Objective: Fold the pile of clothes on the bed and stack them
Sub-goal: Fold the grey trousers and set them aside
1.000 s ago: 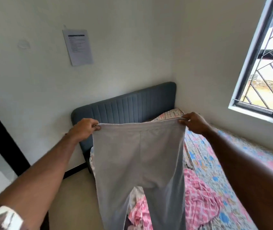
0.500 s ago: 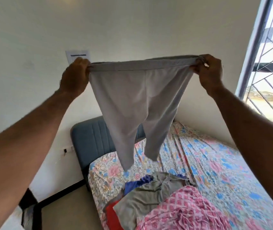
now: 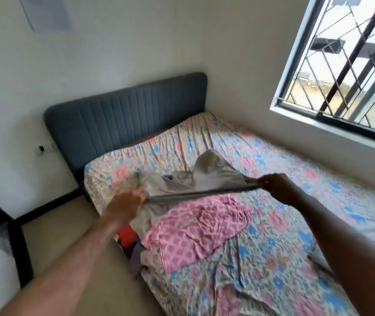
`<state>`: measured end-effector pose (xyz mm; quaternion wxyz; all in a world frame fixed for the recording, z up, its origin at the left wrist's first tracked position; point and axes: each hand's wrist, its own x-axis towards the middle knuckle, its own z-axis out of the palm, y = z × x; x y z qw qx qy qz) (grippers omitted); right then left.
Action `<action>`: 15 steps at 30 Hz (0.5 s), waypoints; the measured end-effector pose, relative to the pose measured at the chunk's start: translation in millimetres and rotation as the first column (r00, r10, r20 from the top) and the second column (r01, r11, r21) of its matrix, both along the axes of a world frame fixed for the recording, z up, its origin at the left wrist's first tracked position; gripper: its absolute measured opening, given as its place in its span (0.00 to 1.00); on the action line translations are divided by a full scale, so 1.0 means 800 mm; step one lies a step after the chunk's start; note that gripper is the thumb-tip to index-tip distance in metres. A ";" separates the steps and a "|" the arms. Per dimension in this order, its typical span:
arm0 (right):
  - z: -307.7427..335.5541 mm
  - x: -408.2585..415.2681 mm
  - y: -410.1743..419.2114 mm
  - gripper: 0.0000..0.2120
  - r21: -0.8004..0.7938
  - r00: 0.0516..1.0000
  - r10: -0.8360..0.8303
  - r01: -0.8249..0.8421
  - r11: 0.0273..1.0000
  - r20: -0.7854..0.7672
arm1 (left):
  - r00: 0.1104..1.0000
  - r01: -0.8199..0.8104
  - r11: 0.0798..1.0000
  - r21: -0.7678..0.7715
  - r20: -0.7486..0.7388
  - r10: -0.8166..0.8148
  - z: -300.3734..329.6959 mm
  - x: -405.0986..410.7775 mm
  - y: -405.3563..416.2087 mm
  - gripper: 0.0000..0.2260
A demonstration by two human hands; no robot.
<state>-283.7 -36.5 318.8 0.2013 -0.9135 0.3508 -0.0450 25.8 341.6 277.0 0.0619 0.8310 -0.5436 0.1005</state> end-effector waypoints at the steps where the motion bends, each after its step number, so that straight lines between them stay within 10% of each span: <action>1: -0.039 -0.027 0.008 0.08 0.019 0.993 0.008 -0.006 1.000 -0.121 | 1.000 0.014 0.997 0.075 -0.015 -0.013 -0.052 -0.031 0.003 0.07; 15: -0.474 -0.401 0.063 0.17 0.067 0.849 -0.009 0.053 0.996 -0.528 | 0.953 0.006 0.725 0.688 -0.225 0.205 -0.428 -0.481 0.037 0.17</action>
